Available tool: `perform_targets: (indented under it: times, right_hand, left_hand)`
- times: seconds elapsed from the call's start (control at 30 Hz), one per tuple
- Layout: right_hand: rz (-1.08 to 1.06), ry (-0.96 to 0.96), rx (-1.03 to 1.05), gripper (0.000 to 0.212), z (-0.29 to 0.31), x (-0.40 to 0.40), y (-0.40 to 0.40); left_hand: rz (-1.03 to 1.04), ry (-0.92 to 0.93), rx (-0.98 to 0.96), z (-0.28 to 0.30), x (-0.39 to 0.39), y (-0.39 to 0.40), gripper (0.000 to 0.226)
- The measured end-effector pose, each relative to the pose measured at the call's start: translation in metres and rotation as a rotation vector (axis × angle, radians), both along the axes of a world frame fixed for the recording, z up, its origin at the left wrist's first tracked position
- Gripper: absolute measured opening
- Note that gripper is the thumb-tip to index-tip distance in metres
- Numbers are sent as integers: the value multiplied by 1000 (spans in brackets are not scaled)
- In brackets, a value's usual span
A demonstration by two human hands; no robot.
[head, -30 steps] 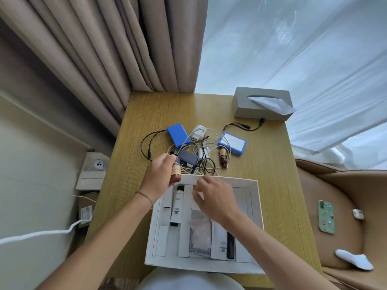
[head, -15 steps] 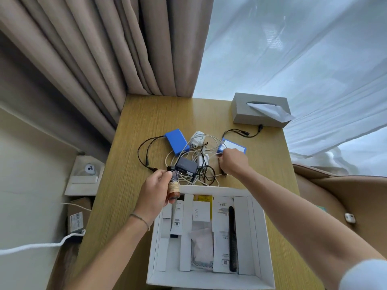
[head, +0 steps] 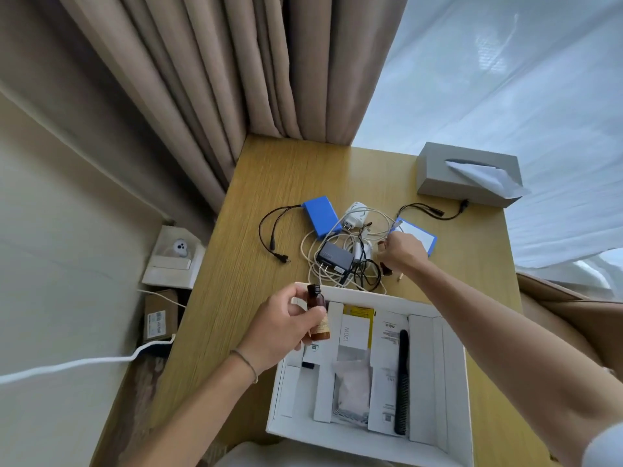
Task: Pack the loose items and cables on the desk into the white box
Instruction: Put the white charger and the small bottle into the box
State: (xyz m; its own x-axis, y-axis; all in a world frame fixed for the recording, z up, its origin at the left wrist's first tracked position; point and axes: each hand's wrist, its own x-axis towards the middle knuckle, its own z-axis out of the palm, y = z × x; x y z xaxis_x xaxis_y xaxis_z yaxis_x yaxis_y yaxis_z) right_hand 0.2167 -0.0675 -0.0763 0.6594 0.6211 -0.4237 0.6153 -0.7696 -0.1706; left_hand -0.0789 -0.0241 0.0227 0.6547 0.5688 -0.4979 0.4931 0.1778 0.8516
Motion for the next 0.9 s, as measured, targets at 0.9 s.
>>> perform_targets:
  times: [0.9]
  right_hand:
    - [-352,896,718,31,106,-100,-141]
  left_hand:
    - [-762,771,665,-60,-2,-73,21]
